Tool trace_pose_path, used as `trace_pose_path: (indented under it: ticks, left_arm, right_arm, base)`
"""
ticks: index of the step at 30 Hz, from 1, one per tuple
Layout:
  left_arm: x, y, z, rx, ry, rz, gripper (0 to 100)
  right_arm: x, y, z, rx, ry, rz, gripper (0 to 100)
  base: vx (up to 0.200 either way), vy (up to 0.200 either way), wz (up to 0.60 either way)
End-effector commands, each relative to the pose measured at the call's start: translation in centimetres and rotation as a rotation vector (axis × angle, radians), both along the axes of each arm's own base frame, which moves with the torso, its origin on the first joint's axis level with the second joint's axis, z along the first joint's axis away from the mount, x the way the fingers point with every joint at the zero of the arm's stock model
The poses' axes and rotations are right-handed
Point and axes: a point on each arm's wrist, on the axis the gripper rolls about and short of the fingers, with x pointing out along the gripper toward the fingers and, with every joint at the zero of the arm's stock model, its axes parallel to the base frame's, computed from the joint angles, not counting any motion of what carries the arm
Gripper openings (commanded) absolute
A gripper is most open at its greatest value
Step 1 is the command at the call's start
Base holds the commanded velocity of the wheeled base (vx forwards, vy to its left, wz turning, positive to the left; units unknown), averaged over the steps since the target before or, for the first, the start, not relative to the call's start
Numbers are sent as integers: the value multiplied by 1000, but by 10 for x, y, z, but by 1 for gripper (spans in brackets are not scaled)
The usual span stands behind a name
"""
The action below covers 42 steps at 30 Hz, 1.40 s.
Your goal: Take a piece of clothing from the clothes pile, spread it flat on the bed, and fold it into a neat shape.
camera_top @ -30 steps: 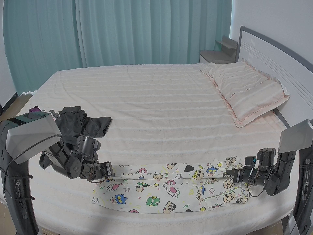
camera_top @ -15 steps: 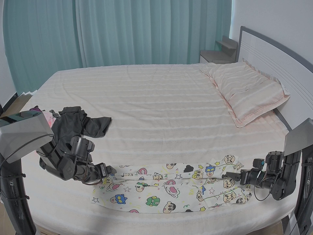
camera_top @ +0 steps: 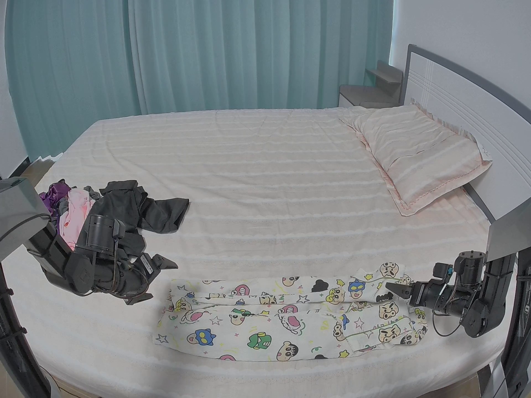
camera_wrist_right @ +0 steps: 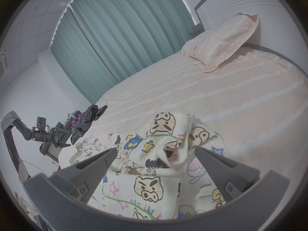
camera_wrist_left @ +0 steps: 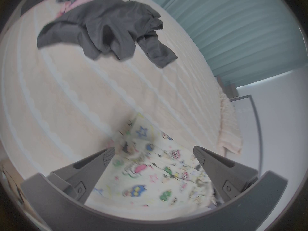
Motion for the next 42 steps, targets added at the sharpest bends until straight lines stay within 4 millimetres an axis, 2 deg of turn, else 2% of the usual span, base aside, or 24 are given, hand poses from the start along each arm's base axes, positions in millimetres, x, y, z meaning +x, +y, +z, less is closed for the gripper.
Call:
trace_pose_path:
  ticks: [1, 4, 11, 17, 18, 29, 35, 39, 42]
  left_arm:
    - [-12, 7, 22, -192, -1, 11, 100]
    - [-15, 6, 20, -251, 28, -4, 100]
    - [-14, 6, 5, -250, -42, -11, 100]
    - [-17, 6, 2, -249, -58, -16, 100]
    - [-17, 6, 1, -250, -56, -15, 100]
    - [-16, 6, -1, -247, -50, -16, 100]
    - [-17, 6, -2, -246, -47, -17, 100]
    - [-19, 5, -3, -245, -41, -18, 100]
    - [-19, 5, -3, -245, -41, -20, 100]
  right_arm:
    - [5, 10, -11, 5, 16, 26, 100]
    - [7, 10, -16, 3, 26, 22, 100]
    - [9, 13, -22, -1, 38, 29, 100]
    - [16, 19, -28, -14, 31, 26, 100]
    - [16, 20, -28, -16, 29, 28, 0]
    - [14, 14, -26, -31, 37, -13, 0]
    - [3, 12, -15, -34, 41, -18, 0]
    - [-6, 2, -4, -36, 35, -49, 0]
    - [-14, -4, -3, -40, 60, -68, 0]
  base:
    - [0, 0, 0]
    - [0, 0, 0]
    - [0, 0, 0]
    - [0, 0, 0]
    - [0, 0, 0]
    - [0, 0, 0]
    - [0, 0, 0]
    - [0, 0, 0]
    - [0, 0, 0]
